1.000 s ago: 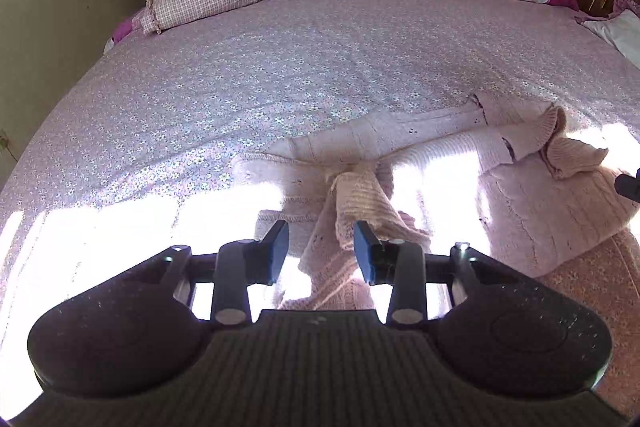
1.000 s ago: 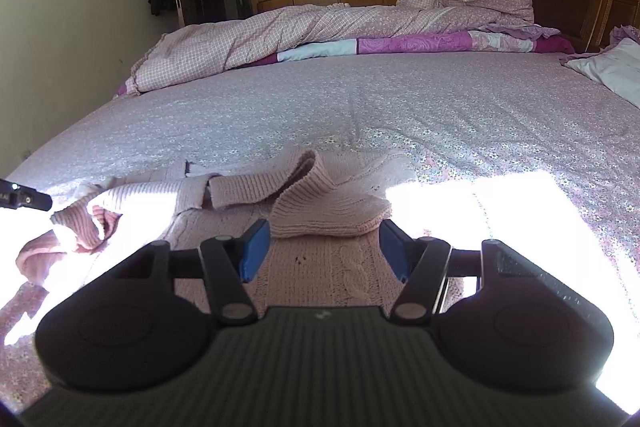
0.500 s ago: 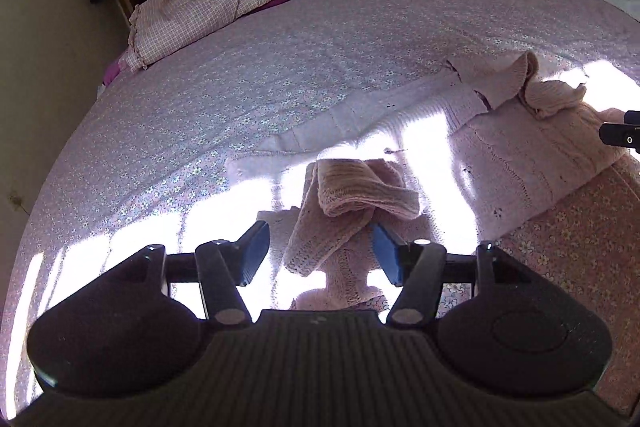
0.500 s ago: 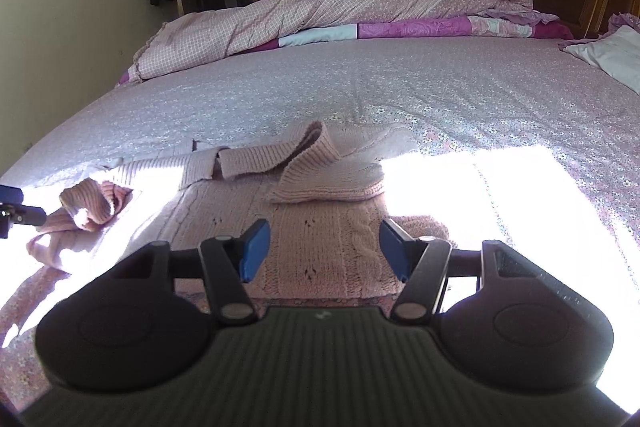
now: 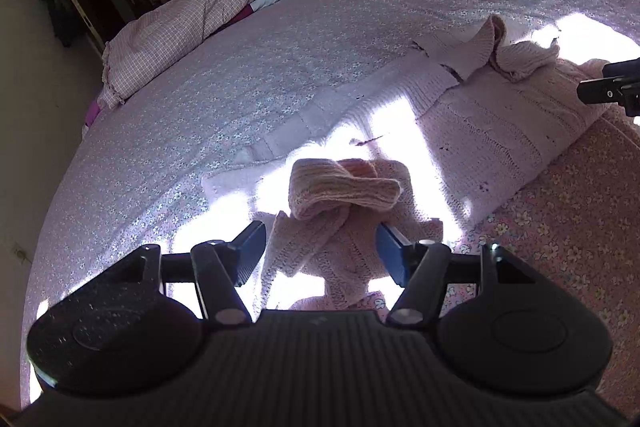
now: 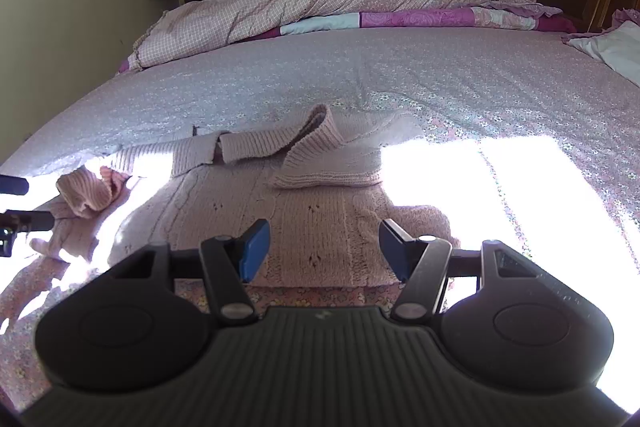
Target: Fold small clothes
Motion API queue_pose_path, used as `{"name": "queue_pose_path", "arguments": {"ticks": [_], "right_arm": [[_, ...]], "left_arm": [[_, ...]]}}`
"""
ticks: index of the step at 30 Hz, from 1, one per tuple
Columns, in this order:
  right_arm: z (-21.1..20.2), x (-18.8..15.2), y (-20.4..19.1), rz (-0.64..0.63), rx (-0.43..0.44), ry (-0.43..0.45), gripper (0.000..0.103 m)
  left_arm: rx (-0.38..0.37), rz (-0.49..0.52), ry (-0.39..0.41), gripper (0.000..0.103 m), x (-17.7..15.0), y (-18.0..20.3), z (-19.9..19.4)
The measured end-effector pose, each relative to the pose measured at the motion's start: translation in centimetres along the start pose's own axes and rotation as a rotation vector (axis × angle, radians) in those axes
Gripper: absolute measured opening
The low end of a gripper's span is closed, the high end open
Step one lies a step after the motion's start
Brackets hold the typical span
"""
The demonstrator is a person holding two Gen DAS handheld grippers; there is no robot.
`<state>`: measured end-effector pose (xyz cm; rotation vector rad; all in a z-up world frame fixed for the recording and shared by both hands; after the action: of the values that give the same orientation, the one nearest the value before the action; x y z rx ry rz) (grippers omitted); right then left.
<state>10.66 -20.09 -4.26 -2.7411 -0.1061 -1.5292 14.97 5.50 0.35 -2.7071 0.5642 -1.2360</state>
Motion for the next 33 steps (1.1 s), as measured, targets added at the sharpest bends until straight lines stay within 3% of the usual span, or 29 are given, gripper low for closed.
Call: {"name": "queue_pose_path", "arguments": {"ticks": [10,14,17,18,21,23,24,25,26,33], "right_arm": [[0.8,0.4,0.1,-0.051,-0.010,-0.009,0.062],[2.0,1.8,0.0,-0.165,-0.017,0.009,0.062],[3.2,2.6,-0.6,-0.298,-0.013,0.026,0.062],[3.6,2.7,-0.9,-0.333,-0.007,0.025,0.062],[5.2,2.9,-1.4,-0.437,0.003,0.010,0.062],[6.3,2.8,-1.6,-0.489,-0.002,-0.011,0.060],[6.6,2.7,-1.6,-0.497,-0.006,-0.014,0.053],[7.0,2.7,-1.5,-0.502,-0.007,-0.025,0.026],[7.3,2.8,-1.3,-0.503,-0.019,-0.030,0.013],[7.5,6.4,1.8,-0.410,-0.116,0.047,0.011]], "left_arm": [[0.041,0.151,0.037,0.069,0.5,1.2,2.5],[-0.019,0.067,0.039,0.069,0.8,1.3,3.4],[-0.005,0.012,0.073,0.068,0.8,1.3,3.8],[0.002,-0.001,0.084,0.066,0.8,1.2,3.9],[0.029,-0.041,0.095,0.032,0.9,0.4,4.2],[0.037,-0.076,0.097,0.021,1.1,-0.5,4.3],[0.056,-0.085,0.105,0.013,1.4,-1.0,4.3],[0.081,-0.091,0.114,0.013,1.8,-1.6,4.3],[0.105,-0.107,0.125,0.012,2.2,-2.5,4.4],[0.209,-0.204,0.134,0.012,5.3,-8.0,7.4]]}}
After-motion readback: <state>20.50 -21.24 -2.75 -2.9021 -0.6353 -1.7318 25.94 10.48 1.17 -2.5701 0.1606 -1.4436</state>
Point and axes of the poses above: each gripper's, at about its wrist camera, not at the fingertips, and z roughly the way its jaws point, y to its right, x to its top, the point moved 8 cm from there along z, roughly the way its jaws point, and after that the axes turned 11 degrees about -z, right-handed, at the moved point
